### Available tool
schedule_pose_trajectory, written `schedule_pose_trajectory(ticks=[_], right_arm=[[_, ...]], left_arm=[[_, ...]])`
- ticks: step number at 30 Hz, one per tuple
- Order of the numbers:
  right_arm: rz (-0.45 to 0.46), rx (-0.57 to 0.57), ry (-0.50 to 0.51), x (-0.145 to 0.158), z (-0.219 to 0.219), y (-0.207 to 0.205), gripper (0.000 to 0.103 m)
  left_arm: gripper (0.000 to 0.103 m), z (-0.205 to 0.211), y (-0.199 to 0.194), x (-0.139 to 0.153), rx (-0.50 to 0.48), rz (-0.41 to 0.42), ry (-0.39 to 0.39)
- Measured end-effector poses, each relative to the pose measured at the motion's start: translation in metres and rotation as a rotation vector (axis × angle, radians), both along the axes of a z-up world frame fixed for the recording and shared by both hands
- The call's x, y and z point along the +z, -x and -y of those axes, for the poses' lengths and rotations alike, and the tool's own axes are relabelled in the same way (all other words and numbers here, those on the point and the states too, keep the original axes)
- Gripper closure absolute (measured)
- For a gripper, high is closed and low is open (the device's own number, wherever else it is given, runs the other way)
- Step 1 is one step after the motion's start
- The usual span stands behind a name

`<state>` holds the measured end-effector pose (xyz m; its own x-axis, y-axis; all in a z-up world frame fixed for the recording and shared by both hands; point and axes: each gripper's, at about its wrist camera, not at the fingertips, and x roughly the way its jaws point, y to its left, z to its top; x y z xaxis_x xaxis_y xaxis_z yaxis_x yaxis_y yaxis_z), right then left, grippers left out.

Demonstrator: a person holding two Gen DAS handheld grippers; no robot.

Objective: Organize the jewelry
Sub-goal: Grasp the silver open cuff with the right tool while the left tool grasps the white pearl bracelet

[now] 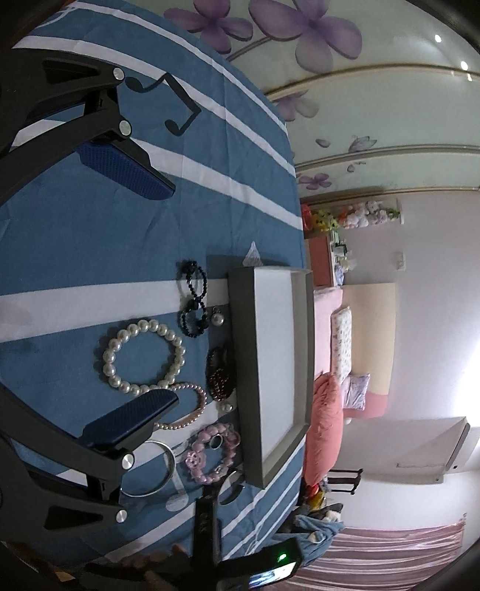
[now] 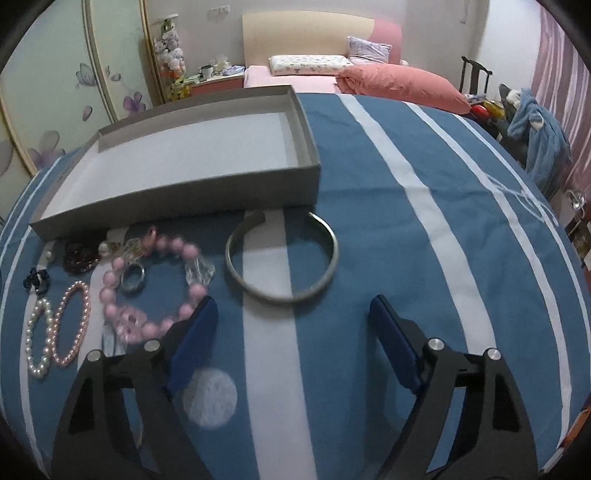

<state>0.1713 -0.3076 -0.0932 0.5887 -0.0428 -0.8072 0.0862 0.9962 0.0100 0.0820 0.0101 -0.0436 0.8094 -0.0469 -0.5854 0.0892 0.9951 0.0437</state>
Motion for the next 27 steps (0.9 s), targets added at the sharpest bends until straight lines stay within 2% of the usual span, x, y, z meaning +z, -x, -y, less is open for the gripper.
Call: schedule_pose_trajectory(ticks=[4,6,10,12,14,20,27], right_arm=[[0.005,-0.008,0.0,-0.001,0.002,-0.017,0.027],[0.02,-0.003,-0.004,0.0,0.006,-0.021,0.039],[0.033,0.019,-0.002,0.003,0.006,-0.016,0.04],[0.037,0.029,-0.006,0.003,0.006,-0.013,0.04],[0.038,0.033,-0.01,0.004,0.006,-0.012,0.04],[0.038,0.035,-0.012,0.004,0.007,-0.009,0.04],[0.038,0.036,-0.007,0.003,0.005,-0.008,0.039]], left_arm=[[0.002,0.007,-0.005,-0.003,-0.026,-0.021,-0.025],[0.002,0.011,-0.007,-0.006,-0.042,-0.039,-0.048],[0.002,0.02,-0.015,-0.011,-0.068,-0.074,-0.081],[0.006,0.022,-0.021,-0.014,-0.072,-0.096,-0.083],[0.019,0.021,-0.029,-0.018,-0.065,-0.127,-0.073],[0.05,0.012,-0.05,-0.034,-0.066,-0.253,-0.005],[0.064,0.019,-0.048,-0.035,-0.096,-0.266,-0.021]])
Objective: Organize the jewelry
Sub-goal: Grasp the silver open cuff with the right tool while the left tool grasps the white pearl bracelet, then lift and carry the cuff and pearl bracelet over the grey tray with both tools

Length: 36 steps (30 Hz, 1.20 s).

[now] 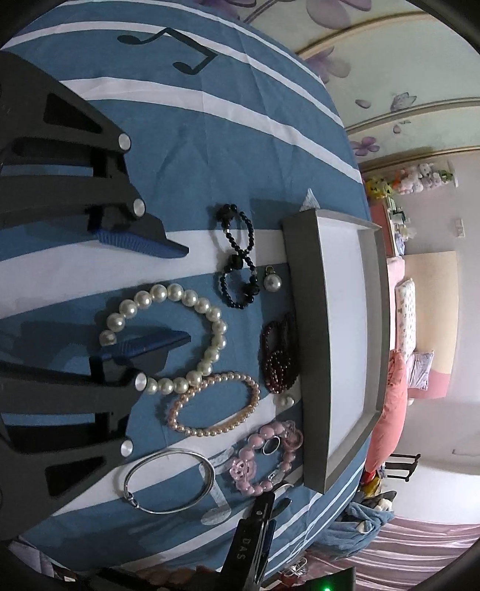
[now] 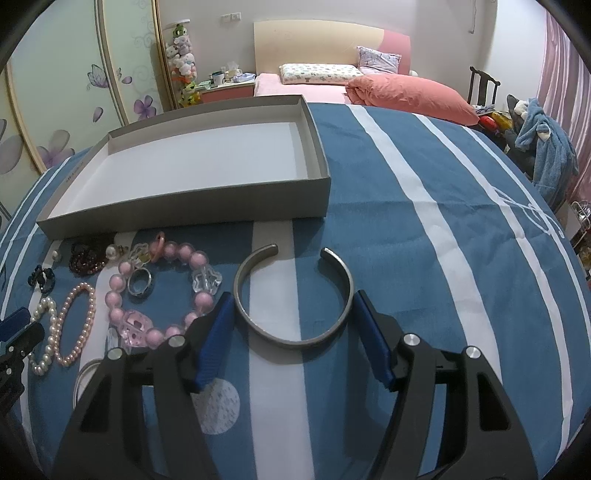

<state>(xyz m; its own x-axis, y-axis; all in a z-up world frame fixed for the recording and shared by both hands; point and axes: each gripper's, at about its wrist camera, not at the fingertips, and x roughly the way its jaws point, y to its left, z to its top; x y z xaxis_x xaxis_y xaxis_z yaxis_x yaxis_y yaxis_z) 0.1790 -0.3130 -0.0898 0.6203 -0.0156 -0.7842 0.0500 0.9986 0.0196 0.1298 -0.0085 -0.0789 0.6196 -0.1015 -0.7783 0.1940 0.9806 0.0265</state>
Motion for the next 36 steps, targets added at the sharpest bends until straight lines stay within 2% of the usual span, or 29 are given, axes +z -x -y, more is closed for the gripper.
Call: schedule_pose_trajectory(ticks=[5,11,16,27,36], right_arm=[[-0.007,0.019,0.001,-0.001,-0.002,0.013,0.039],[-0.01,0.019,0.006,-0.001,-0.004,0.018,0.04],[-0.007,0.024,-0.01,-0.002,-0.003,0.025,0.04],[0.038,0.046,-0.085,0.007,-0.006,0.047,0.04],[0.157,0.066,-0.11,0.031,-0.021,0.07,0.04]], left_arm=[[0.082,-0.002,-0.002,0.001,0.004,0.005,-0.007],[0.092,0.001,-0.003,0.0,-0.003,0.011,-0.019],[0.093,-0.002,-0.003,0.002,-0.002,0.005,0.015],[0.093,-0.007,0.007,0.022,0.003,0.092,0.076],[0.093,-0.003,0.023,0.047,-0.001,0.203,0.138]])
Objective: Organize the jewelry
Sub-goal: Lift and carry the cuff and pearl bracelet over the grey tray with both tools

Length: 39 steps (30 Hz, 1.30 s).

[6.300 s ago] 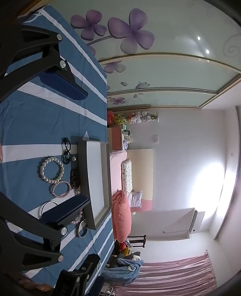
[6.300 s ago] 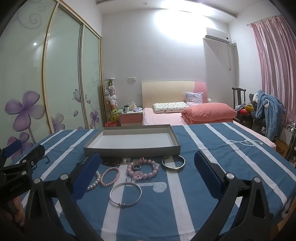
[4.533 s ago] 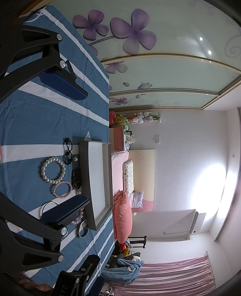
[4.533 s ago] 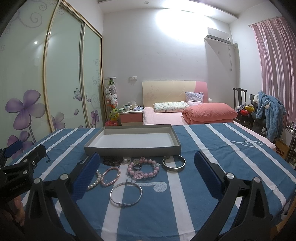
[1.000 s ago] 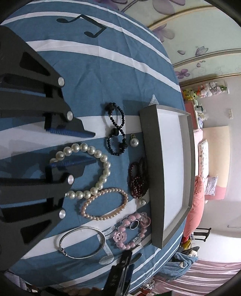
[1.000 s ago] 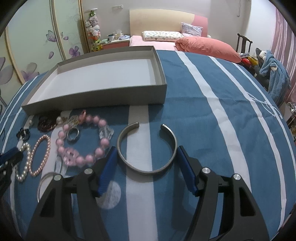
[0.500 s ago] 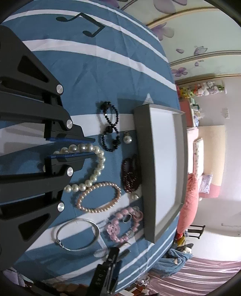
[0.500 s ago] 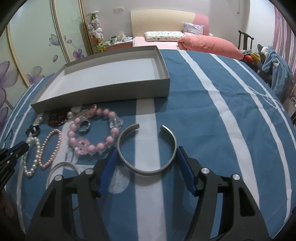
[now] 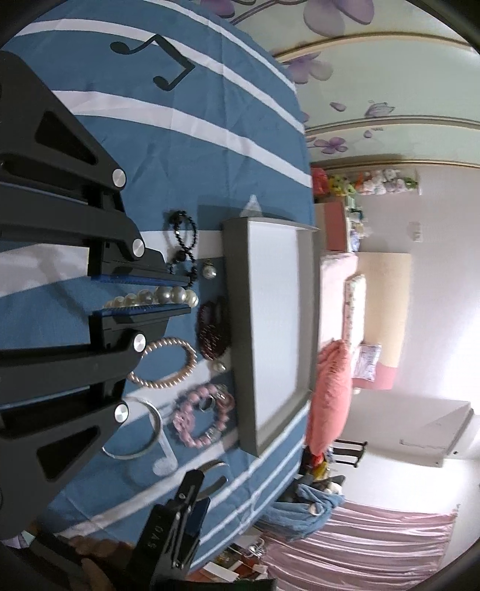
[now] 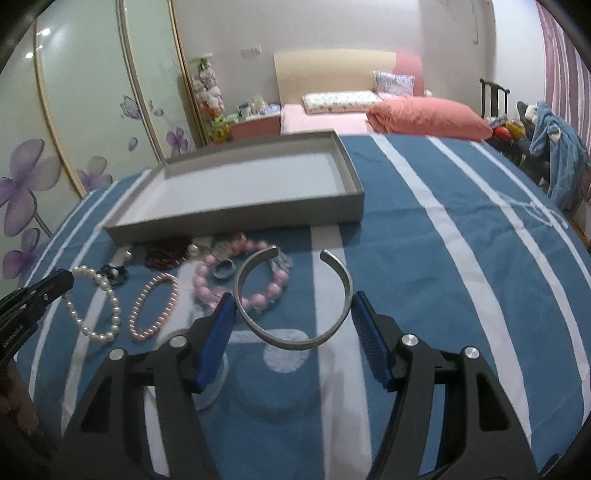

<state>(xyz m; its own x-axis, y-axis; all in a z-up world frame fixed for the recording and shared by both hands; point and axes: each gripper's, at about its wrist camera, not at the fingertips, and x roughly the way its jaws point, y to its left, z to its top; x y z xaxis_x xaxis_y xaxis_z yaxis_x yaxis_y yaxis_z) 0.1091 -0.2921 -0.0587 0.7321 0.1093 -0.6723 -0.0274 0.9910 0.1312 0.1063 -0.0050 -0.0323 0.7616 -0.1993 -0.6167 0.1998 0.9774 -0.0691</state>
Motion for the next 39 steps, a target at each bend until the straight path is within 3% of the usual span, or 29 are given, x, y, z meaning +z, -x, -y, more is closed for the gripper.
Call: schedule_pose_trajectory(ticks=[22,29,39], right_arm=[[0.439,0.003,0.052,0.069,-0.036,0.046,0.04],[0.519,-0.008,0.081,0.086,-0.044,0.03,0.04],[0.548,-0.042,0.094,0.093,-0.038,-0.02,0.04]], left_arm=[[0.093,0.012,0.021,0.042,0.025,0.228,-0.006],[0.093,0.02,0.003,0.062,0.053,0.306,-0.054],[0.093,0.026,-0.045,0.064,0.088,0.296,-0.033]])
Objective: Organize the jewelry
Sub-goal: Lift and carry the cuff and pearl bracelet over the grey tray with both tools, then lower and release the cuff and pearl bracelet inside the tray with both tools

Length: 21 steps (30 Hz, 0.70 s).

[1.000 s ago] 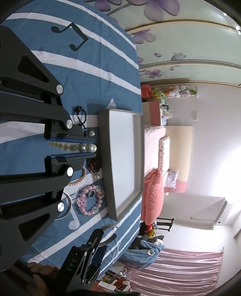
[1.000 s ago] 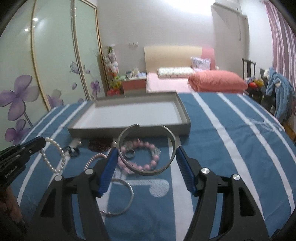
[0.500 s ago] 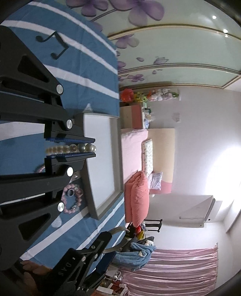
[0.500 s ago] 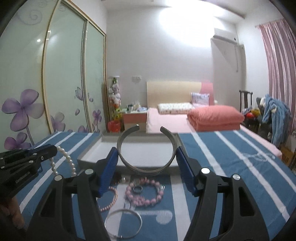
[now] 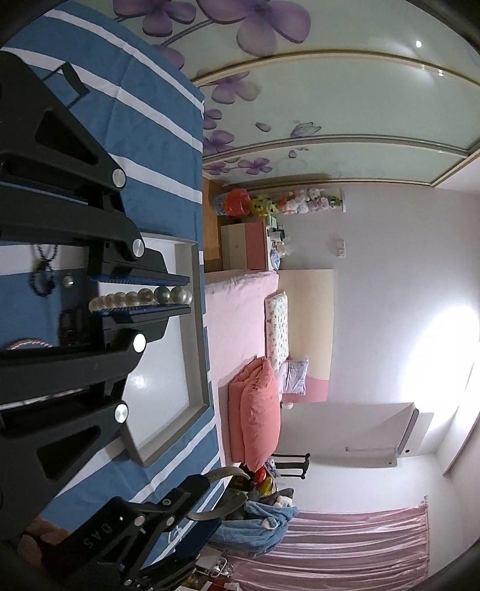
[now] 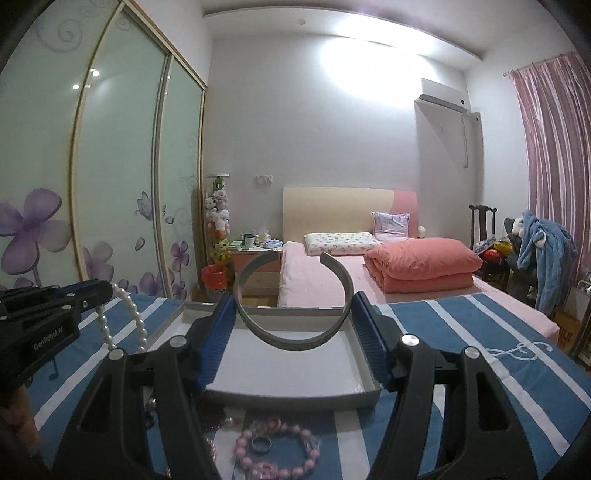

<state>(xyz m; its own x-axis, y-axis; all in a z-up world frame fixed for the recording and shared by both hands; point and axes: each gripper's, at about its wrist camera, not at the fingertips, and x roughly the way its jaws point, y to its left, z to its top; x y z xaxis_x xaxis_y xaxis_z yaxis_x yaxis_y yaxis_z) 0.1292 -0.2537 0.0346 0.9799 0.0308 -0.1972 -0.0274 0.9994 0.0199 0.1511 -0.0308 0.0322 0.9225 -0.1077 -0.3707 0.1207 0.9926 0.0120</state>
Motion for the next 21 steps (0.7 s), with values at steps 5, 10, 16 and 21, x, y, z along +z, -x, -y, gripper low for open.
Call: schedule_pose_trajectory(ticks=[5,10,16,21], right_arm=[[-0.023,-0.008,-0.012,-0.004,0.005,-0.03,0.04],[-0.048,-0.008,-0.002,-0.011,0.006,-0.058,0.04],[-0.112,0.007,-0.007,-0.024,0.007,-0.091,0.04],[-0.215,0.032,-0.005,-0.04,0.008,-0.124,0.04]], left_arm=[[0.093,0.002,-0.019,-0.004,0.012,-0.005,-0.001],[0.093,0.009,-0.037,-0.009,0.006,-0.02,-0.008],[0.093,0.015,-0.062,-0.019,-0.012,-0.048,-0.004],[0.093,0.014,-0.081,-0.033,-0.019,-0.104,0.004]])
